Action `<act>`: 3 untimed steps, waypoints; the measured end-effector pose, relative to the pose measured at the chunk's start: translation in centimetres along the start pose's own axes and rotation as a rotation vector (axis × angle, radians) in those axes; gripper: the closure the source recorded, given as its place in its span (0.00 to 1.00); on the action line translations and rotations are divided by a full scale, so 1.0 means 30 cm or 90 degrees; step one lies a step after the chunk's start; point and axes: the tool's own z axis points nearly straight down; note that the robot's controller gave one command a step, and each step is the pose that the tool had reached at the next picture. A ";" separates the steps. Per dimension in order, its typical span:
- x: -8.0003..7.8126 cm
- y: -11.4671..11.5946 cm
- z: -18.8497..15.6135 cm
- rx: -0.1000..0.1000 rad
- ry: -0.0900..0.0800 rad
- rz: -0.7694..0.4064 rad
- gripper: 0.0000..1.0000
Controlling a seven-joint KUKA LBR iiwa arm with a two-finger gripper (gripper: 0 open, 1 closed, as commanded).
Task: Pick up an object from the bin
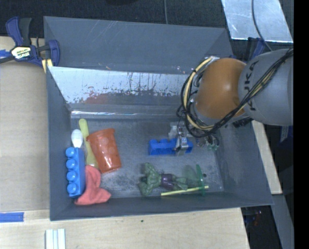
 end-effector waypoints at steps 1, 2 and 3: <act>0.000 0.000 0.000 0.000 0.000 0.000 1.00; 0.072 -0.086 -0.378 0.000 0.001 0.009 0.00; 0.085 -0.116 -0.513 0.001 -0.006 0.013 0.00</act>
Offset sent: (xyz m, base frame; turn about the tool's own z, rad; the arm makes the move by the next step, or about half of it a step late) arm -0.0274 -0.0344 0.1508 0.0164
